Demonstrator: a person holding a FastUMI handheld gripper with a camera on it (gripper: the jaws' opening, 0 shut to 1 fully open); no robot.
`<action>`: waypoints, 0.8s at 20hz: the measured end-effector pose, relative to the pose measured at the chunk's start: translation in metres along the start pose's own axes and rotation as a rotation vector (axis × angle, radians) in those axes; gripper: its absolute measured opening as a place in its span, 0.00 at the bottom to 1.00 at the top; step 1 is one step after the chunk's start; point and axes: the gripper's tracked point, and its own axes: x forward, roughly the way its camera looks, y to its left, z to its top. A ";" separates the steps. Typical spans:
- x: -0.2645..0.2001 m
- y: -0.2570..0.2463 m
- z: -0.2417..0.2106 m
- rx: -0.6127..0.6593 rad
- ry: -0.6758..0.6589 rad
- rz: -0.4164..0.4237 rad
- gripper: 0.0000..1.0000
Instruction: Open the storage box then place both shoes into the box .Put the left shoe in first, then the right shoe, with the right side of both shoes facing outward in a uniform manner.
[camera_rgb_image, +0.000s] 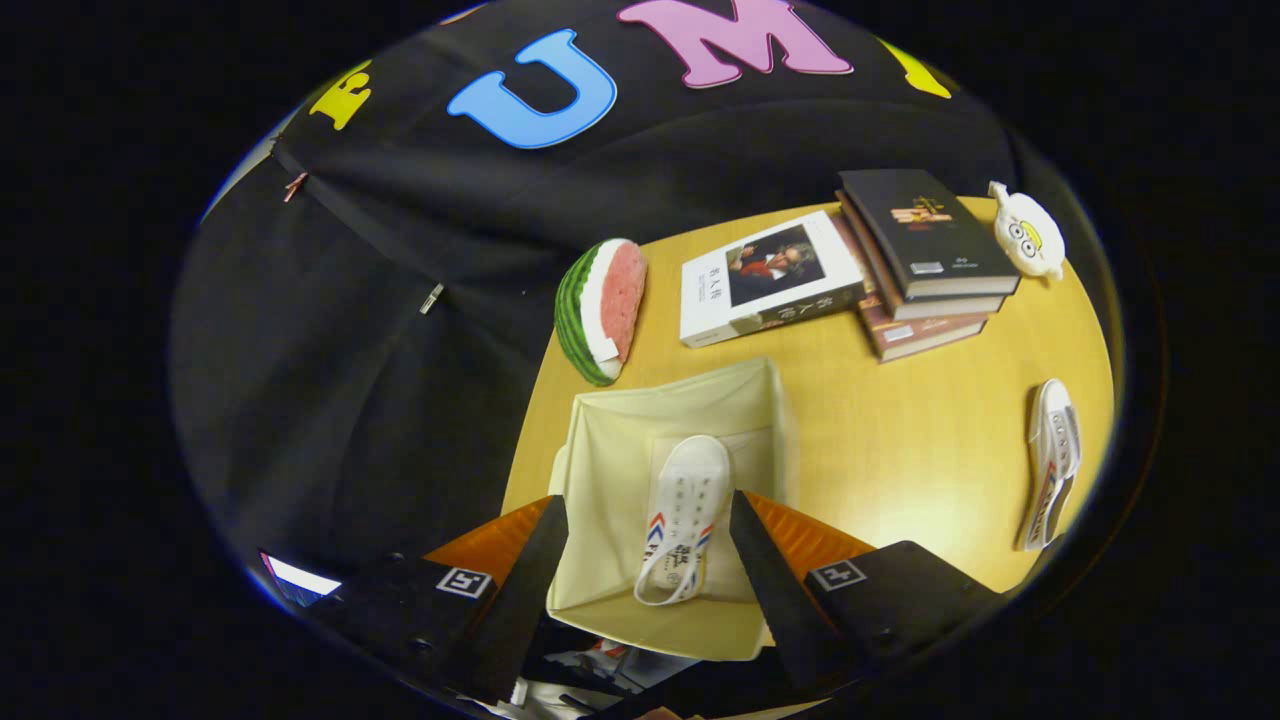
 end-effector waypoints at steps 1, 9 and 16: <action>-0.012 -0.016 0.007 -0.012 -0.023 -0.023 0.99; -0.095 -0.149 0.027 -0.133 -0.101 -0.201 0.99; -0.134 -0.264 0.026 -0.108 -0.098 -0.299 0.99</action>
